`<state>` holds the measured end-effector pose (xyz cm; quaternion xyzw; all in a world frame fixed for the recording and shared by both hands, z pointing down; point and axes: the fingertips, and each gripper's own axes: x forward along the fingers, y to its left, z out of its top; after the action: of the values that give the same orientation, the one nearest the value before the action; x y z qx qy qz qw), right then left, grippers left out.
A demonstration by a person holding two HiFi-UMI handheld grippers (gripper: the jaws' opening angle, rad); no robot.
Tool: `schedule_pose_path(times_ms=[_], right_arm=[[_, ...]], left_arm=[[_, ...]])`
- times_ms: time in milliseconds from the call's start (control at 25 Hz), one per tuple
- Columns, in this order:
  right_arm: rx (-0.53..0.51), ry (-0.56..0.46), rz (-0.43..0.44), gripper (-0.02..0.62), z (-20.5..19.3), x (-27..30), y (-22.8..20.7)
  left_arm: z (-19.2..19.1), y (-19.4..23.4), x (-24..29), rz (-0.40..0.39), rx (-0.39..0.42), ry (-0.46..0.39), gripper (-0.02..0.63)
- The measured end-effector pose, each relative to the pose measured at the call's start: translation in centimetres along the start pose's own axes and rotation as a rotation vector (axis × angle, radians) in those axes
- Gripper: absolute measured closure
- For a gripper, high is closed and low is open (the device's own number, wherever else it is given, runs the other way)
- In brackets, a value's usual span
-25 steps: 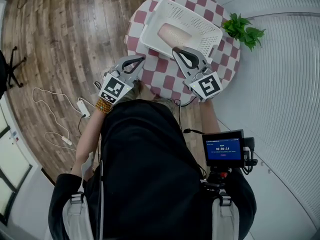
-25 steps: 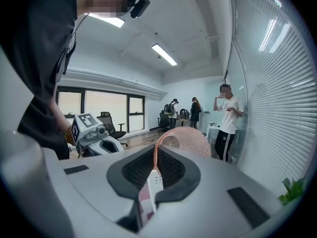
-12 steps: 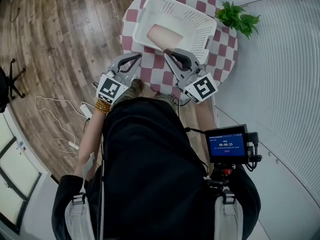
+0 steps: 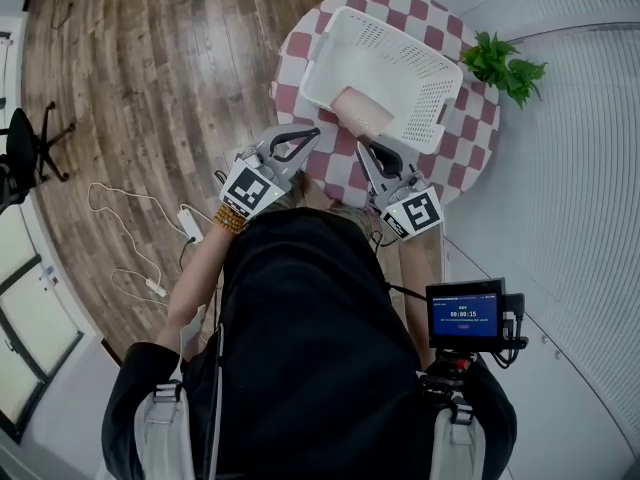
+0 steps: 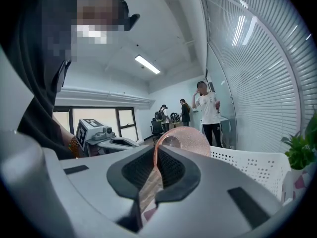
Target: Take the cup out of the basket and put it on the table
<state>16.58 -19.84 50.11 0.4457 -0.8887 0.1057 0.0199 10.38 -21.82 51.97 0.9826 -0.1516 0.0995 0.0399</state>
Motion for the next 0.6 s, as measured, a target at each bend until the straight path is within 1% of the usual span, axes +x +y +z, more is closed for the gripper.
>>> schedule_pose_path(times_ms=[240,600], right_arm=[[0.039,0.001,-0.024,0.572,-1.6,-0.1,-0.1],[0.055,0.002,-0.027,0.572,-2.1,-0.3,-0.2]], left_arm=[[-0.3,-0.4,0.1,-0.020,-0.008,0.002,0.600],[-0.3,-0.6,0.3,-0.028,-0.011,-0.002,0.600]])
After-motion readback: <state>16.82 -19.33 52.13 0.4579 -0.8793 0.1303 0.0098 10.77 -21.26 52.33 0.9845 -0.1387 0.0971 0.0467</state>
